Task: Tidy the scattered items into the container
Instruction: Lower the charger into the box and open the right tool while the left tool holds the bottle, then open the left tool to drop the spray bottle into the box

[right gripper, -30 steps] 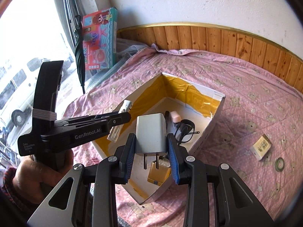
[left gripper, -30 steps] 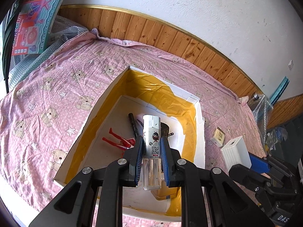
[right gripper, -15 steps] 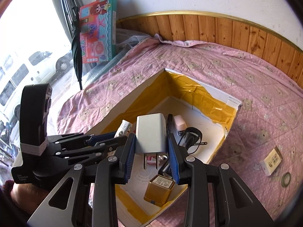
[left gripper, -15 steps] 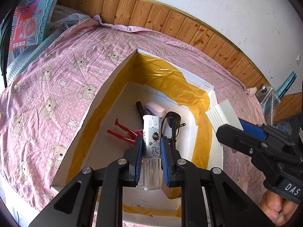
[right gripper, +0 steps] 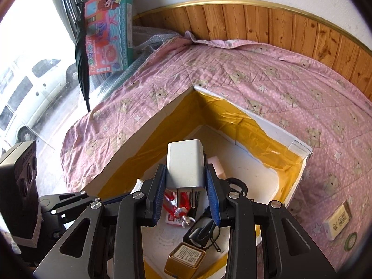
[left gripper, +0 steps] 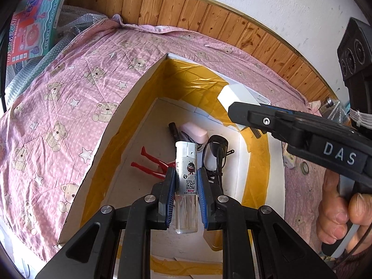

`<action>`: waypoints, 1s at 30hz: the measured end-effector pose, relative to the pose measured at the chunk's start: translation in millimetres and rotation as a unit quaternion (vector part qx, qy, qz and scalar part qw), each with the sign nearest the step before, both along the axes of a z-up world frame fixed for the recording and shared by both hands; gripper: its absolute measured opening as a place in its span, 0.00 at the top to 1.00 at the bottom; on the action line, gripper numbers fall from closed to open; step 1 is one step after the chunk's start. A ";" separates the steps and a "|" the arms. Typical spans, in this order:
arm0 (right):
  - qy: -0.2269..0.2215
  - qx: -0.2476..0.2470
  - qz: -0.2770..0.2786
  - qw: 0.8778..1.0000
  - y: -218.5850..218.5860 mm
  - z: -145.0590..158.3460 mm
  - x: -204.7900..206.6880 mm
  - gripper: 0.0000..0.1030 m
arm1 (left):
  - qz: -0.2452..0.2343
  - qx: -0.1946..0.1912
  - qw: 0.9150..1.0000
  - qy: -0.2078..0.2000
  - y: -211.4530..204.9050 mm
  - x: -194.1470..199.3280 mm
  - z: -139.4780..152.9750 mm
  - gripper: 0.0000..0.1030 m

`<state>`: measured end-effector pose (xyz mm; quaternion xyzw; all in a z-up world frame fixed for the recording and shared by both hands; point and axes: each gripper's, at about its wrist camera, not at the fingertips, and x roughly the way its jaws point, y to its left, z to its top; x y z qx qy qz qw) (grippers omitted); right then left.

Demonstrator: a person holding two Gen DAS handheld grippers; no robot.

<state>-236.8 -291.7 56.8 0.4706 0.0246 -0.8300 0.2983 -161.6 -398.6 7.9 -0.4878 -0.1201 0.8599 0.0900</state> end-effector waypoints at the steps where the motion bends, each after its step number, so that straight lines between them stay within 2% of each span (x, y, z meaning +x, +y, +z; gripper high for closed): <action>1: -0.002 0.000 -0.001 1.000 -1.0 -1.2 -4.6 0.66 | -0.002 0.001 1.000 -0.003 0.5 -1.4 -1.4 0.81; 11: -0.014 0.022 -0.011 1.000 -12.3 -27.0 -47.7 0.66 | -0.002 0.001 1.000 -0.014 0.3 -12.1 -10.5 0.81; 17: -0.019 0.008 -0.029 0.999 -6.3 -39.9 -58.0 0.65 | 0.002 0.004 1.000 -0.025 -3.5 -19.3 -15.8 0.80; 20: -0.029 -0.010 -0.044 0.999 7.6 -39.0 -52.4 0.65 | 0.009 0.004 0.999 -0.033 -8.4 -19.5 -17.4 0.75; 30: -0.047 -0.085 -0.073 0.993 59.4 -23.3 14.4 0.65 | 0.015 0.015 1.000 -0.016 -12.6 -5.0 -1.4 0.75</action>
